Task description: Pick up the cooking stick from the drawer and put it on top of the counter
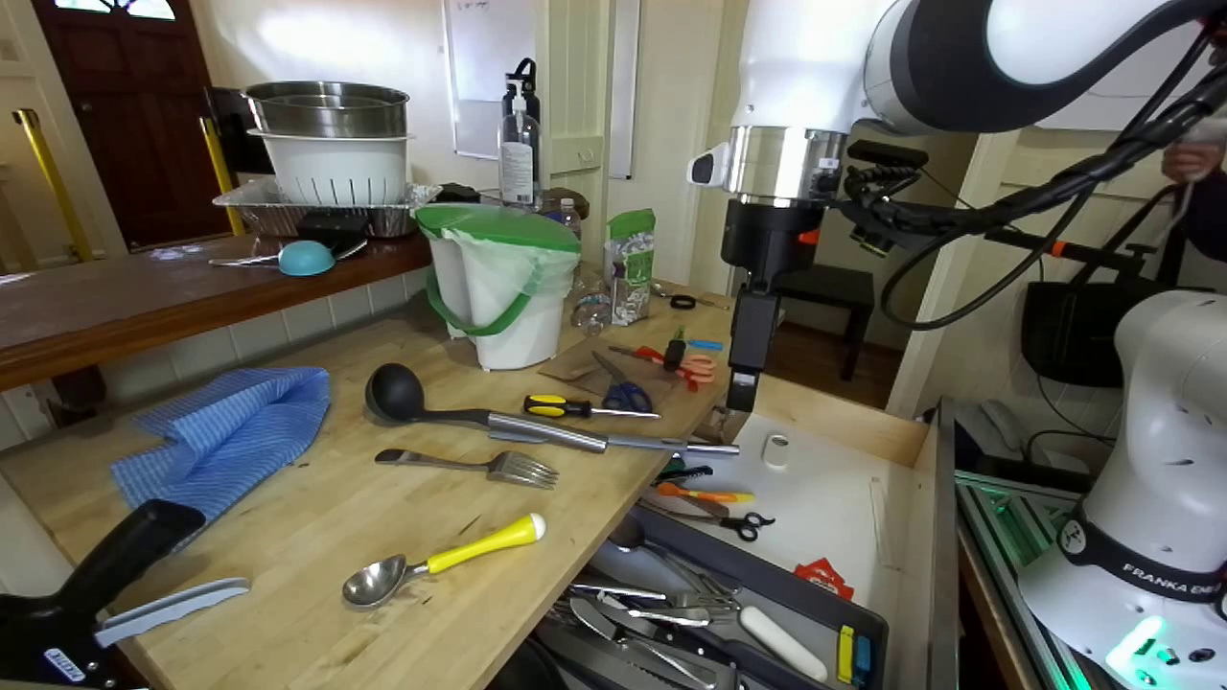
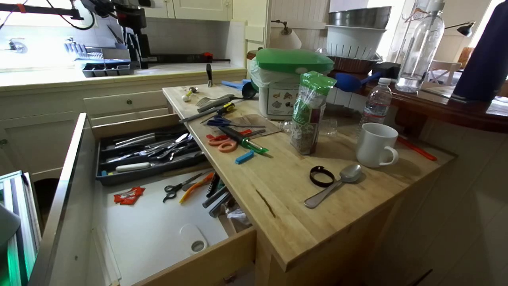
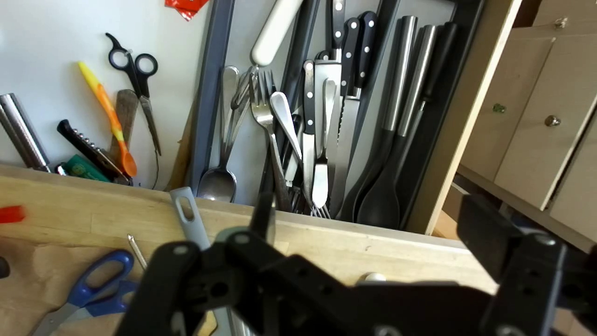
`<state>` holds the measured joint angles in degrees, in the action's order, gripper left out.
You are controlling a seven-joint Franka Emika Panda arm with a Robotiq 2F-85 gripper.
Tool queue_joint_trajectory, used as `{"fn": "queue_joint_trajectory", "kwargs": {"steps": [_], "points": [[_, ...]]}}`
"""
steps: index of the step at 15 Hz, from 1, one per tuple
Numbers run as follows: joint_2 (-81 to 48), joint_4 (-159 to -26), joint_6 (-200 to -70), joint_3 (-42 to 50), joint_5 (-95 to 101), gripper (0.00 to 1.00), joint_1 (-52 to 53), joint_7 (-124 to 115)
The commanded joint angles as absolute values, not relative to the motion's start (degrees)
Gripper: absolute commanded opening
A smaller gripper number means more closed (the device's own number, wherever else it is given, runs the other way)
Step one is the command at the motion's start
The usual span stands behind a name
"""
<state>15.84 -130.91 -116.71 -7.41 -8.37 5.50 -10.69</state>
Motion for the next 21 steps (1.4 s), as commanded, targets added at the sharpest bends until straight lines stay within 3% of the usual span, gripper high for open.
{"fn": "queue_joint_trajectory", "kwargs": {"steps": [1,8,17,21], "points": [[15.8,-130.8,-116.6,-7.3,-8.3,1.0,5.6,-10.7],[8.4,-131.4,-120.9,-9.2,-8.7,1.0,6.5,-14.1],[-0.3,-135.0,-135.7,-14.8,-4.5,1.0,11.8,-41.7],[-0.1,-133.2,-132.8,-14.0,-5.3,1.0,12.0,-36.8]]}}
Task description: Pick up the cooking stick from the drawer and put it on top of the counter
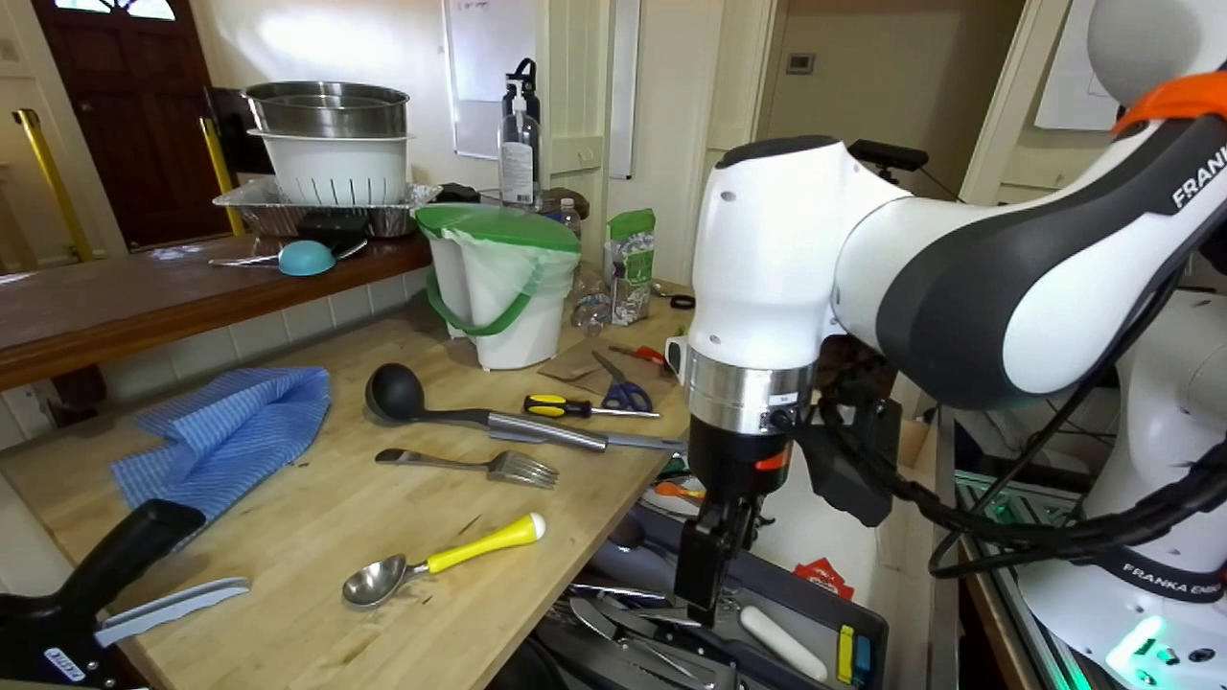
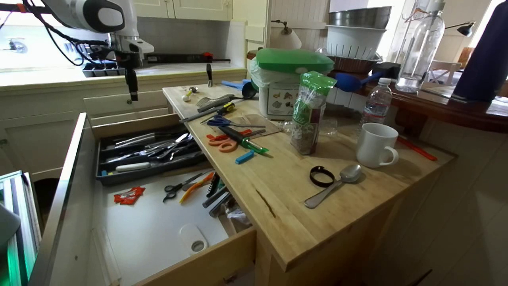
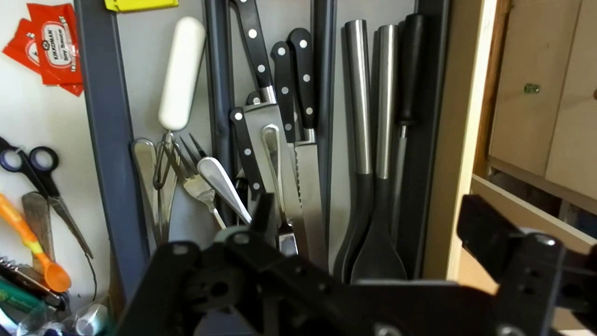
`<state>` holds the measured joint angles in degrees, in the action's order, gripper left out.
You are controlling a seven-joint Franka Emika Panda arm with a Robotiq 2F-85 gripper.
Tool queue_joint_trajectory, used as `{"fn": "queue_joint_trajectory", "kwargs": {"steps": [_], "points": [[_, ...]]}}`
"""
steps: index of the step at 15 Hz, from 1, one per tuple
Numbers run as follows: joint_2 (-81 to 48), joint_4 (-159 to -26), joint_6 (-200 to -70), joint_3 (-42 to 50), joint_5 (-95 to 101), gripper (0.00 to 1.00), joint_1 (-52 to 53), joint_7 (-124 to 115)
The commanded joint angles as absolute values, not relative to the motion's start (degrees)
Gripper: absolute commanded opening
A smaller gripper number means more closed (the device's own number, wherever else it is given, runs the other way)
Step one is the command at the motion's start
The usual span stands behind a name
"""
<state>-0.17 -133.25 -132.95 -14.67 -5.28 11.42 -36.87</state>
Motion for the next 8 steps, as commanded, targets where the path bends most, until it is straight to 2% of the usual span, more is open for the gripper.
{"fn": "queue_joint_trajectory", "kwargs": {"steps": [1,8], "points": [[-0.1,-133.1,-132.8,-13.9,-5.3,1.0,12.0,-36.7],[-7.2,-137.5,-141.4,-14.6,-14.5,1.0,13.3,-30.0]]}}
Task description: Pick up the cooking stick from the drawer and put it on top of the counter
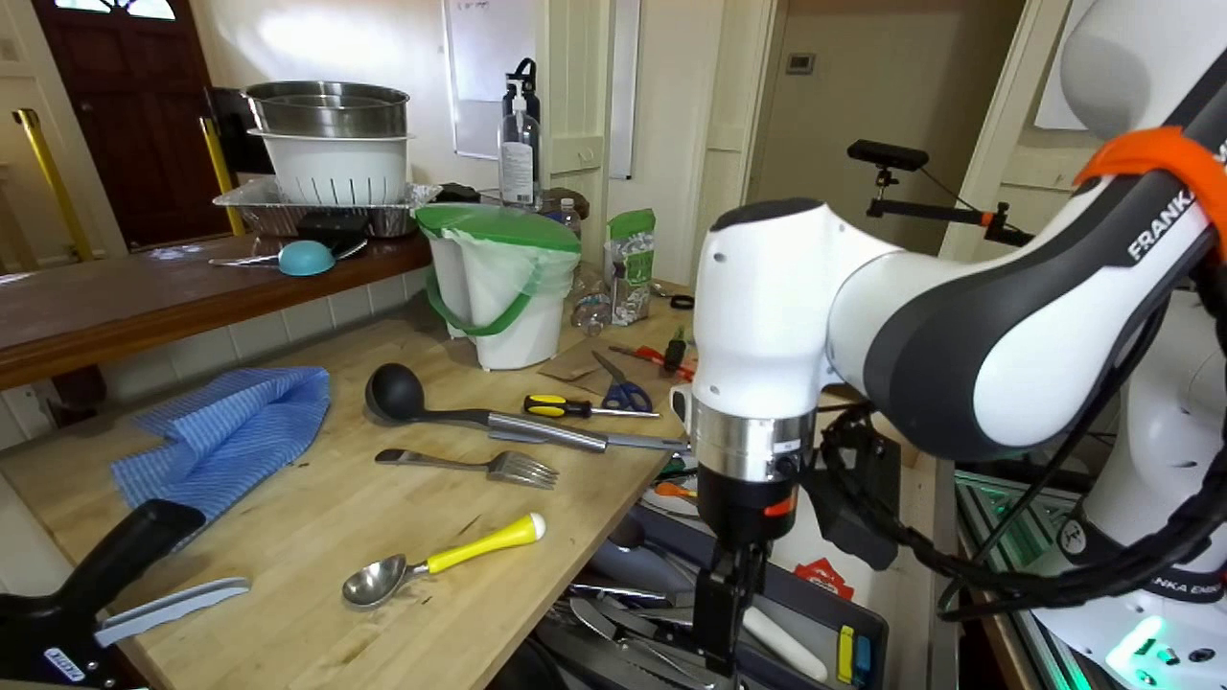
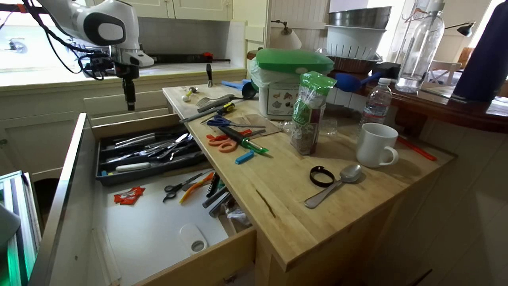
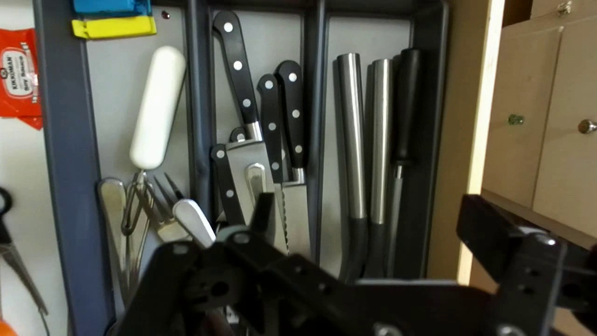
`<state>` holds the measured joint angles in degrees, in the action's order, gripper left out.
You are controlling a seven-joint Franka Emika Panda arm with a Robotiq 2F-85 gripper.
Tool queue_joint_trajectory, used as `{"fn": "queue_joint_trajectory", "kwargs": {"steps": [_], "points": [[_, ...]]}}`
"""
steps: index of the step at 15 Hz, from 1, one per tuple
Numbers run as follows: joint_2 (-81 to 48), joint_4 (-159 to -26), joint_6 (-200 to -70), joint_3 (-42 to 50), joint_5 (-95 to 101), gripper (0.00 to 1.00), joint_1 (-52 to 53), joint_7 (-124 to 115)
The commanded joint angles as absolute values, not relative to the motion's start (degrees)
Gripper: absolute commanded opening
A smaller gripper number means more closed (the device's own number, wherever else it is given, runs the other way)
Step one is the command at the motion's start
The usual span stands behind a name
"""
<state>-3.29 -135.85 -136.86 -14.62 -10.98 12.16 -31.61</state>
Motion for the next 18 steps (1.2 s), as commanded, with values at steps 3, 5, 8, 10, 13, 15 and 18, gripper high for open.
{"fn": "queue_joint_trajectory", "kwargs": {"steps": [3,5,8,10,13,15,18], "points": [[-11.5,-136.8,-143.5,-13.1,-8.9,1.0,15.3,-39.1],[-13.9,-135.8,-144.1,-11.8,-5.7,1.0,17.0,-44.8],[-16.9,-133.5,-142.4,-9.5,0.2,1.0,19.8,-53.7],[-19.8,-130.3,-140.9,-7.9,4.5,1.0,21.3,-58.1],[-18.7,-131.7,-142.3,-8.9,1.7,1.0,20.2,-54.4],[-20.6,-129.9,-142.1,-8.5,1.6,1.0,20.3,-54.4],[-20.8,-131.9,-153.1,-8.7,3.4,1.0,20.1,-47.5]]}}
